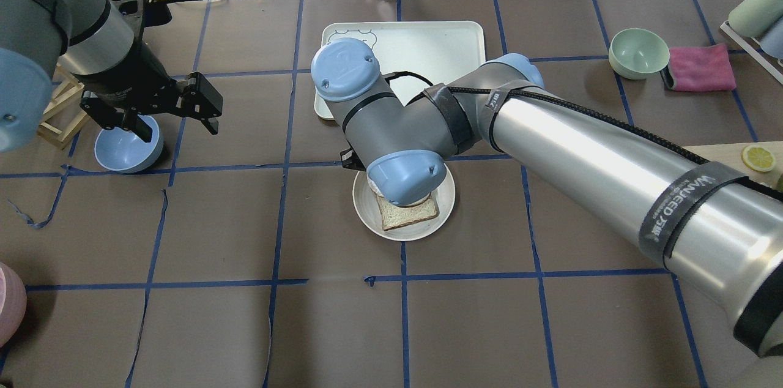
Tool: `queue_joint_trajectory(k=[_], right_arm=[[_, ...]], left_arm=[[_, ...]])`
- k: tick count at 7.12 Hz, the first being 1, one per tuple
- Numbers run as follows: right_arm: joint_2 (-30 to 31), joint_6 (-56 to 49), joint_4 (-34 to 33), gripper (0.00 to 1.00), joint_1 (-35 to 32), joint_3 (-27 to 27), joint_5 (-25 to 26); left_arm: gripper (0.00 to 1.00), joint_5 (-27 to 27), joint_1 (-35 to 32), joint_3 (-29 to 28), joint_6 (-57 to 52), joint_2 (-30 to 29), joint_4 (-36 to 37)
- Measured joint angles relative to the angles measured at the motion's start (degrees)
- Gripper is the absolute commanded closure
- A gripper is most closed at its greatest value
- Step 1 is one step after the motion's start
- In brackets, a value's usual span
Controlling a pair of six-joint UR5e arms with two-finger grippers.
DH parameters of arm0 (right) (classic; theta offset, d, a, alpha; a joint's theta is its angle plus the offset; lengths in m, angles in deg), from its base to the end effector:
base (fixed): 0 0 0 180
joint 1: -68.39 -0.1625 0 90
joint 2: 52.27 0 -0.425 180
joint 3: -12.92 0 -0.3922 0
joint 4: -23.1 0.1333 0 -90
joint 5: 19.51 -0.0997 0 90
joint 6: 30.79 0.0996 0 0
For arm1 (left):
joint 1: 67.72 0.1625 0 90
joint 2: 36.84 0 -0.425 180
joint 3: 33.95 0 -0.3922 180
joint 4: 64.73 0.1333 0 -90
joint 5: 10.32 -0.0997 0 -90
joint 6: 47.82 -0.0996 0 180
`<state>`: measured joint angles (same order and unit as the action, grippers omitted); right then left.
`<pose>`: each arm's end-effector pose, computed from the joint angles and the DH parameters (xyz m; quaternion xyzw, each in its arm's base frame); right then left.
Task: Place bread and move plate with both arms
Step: 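Lower the bread onto the egg toast and open the right gripper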
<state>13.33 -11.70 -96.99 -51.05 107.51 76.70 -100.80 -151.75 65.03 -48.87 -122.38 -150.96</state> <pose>0.4115 -0.4799 0.2624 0.0895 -0.9945 0.0310 0.0454 -0.0843 -0.4676 0.4544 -0.0429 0.9990 0.0068 0.0038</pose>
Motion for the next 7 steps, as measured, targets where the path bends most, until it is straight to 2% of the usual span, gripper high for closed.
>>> queue_joint_trajectory(k=[1, 2, 3, 7], right_arm=[[0.0, -0.1, 0.0, 0.52, 0.0, 0.2, 0.0], [0.0, -0.5, 0.0, 0.35, 0.0, 0.6, 0.0], [0.1, -0.6, 0.0, 0.02, 0.0, 0.8, -0.1], [2.4, -1.5, -2.4, 0.00, 1.7, -0.9, -1.9]], left_arm=[[0.00, 0.0, 0.0, 0.0, 0.0, 0.0, 0.0], [0.00, 0.0, 0.0, 0.0, 0.0, 0.0, 0.0], [0.00, 0.0, 0.0, 0.0, 0.0, 0.0, 0.0], [0.00, 0.1, 0.0, 0.2, 0.0, -0.3, 0.1]])
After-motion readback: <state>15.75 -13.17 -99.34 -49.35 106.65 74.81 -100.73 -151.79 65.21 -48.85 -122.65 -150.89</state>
